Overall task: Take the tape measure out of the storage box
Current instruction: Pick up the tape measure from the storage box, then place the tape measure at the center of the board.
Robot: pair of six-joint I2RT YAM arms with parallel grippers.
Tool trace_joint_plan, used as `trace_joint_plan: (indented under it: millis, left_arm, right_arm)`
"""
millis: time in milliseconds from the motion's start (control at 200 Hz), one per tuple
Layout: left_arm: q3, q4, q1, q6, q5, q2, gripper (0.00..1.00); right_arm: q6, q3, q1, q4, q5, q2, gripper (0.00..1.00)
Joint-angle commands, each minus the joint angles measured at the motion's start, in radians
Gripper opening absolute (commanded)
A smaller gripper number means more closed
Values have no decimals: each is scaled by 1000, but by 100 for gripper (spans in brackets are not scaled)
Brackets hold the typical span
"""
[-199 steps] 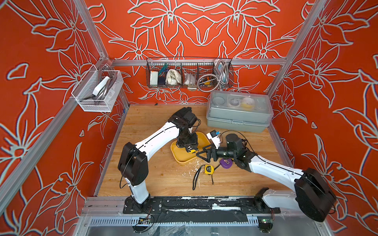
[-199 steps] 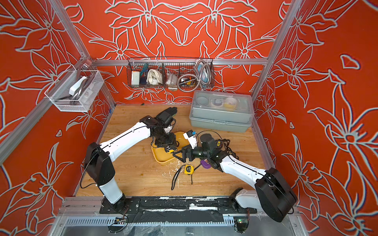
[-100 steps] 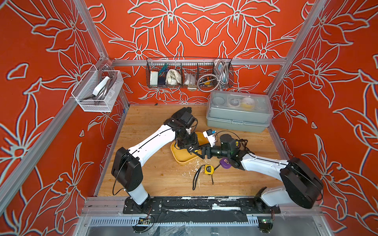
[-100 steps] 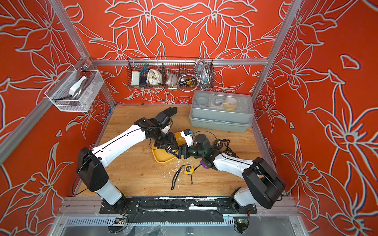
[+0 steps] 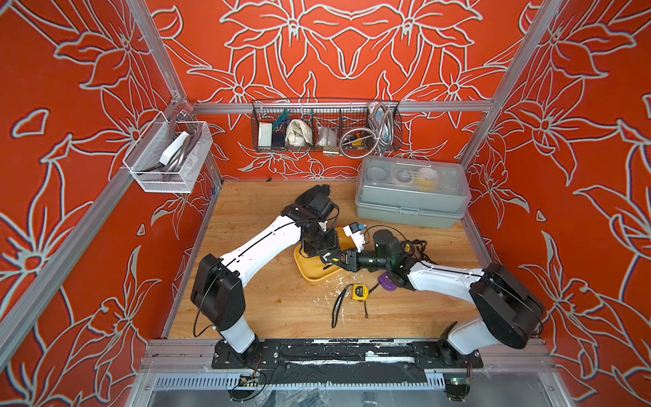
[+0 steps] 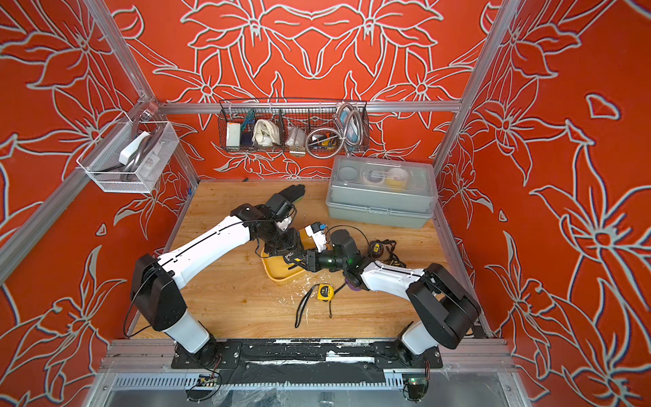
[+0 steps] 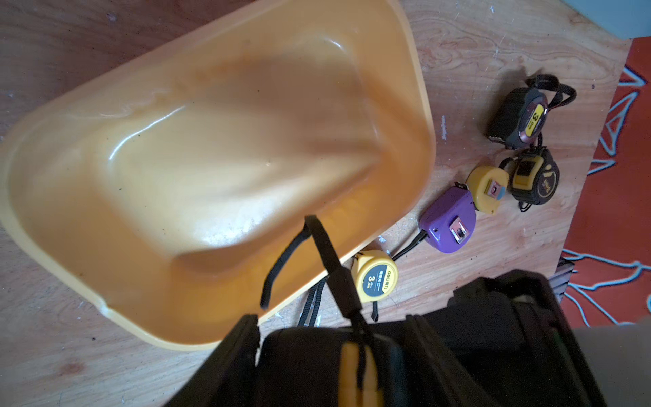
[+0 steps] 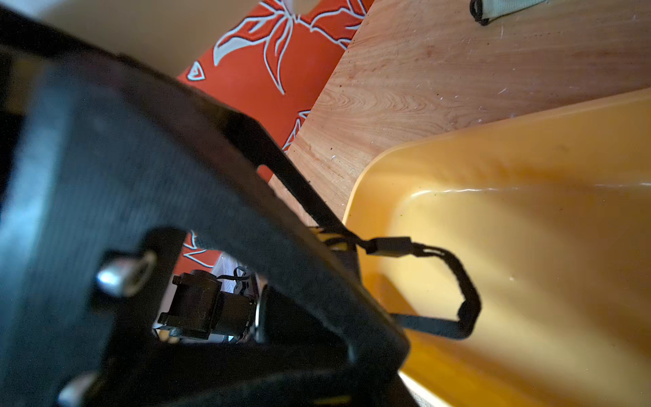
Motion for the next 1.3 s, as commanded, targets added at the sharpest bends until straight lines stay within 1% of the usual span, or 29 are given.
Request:
trace_joint_plan:
  millis: [0, 20, 85, 145, 185, 245, 320, 435, 516, 566, 636, 721, 776, 876, 946, 1031, 1166, 1296]
  left_arm:
    - [-2, 7, -16, -4, 38, -24, 42]
    - [-2, 6, -15, 0, 37, -25, 46]
    - [6, 4, -15, 8, 20, -30, 69]
    - [19, 4, -13, 21, -10, -47, 81]
    - [33, 5, -11, 33, -34, -65, 86]
    - [59, 0, -3, 54, -79, -95, 93]
    - [81, -5, 5, 87, -153, -133, 99]
    - [80, -19, 20, 134, -262, -180, 99]
    - [57, -26, 27, 169, -300, -197, 99]
    - [35, -28, 28, 190, -315, -199, 99]
    - [6, -38, 28, 211, -330, -195, 99]
    - [-34, -49, 28, 221, -351, -186, 99]
    - [-62, -56, 28, 222, -364, -179, 99]
    - [-111, -67, 28, 228, -381, -169, 99]
    - [-138, -74, 28, 228, -387, -168, 99]
    - [-169, -74, 28, 225, -393, -180, 99]
    - [-208, -66, 28, 221, -396, -203, 99]
    - [-247, -48, 30, 215, -384, -208, 99]
  right_arm:
    - [-23, 38, 18, 67, 7, -6, 16]
    - [-24, 39, 18, 65, 7, -7, 17]
    - [-23, 44, 19, 52, 2, -9, 16]
    - [-27, 49, 17, 15, -1, -16, 16]
    - [-34, 46, 16, -6, -4, -27, 16]
    - [-45, 30, 6, -37, -15, -59, 16]
    - [-40, -9, -37, -81, -21, -121, 15]
    - [-45, -52, -176, -214, -62, -232, 12]
    - [-27, -90, -310, -248, -110, -294, 10]
    - [-40, -90, -379, -297, -136, -314, 10]
    - [-62, -66, -456, -370, -177, -310, 10]
    - [-58, -53, -529, -395, -216, -275, 10]
    - [-57, -44, -564, -400, -239, -224, 10]
    - [-59, -18, -599, -399, -257, -111, 10]
    - [-67, 1, -601, -378, -274, -32, 10]
    - [-79, 29, -602, -397, -282, 43, 10]
    - [-158, 59, -599, -503, -234, 94, 11]
    - [-176, 65, -596, -521, -193, 140, 13]
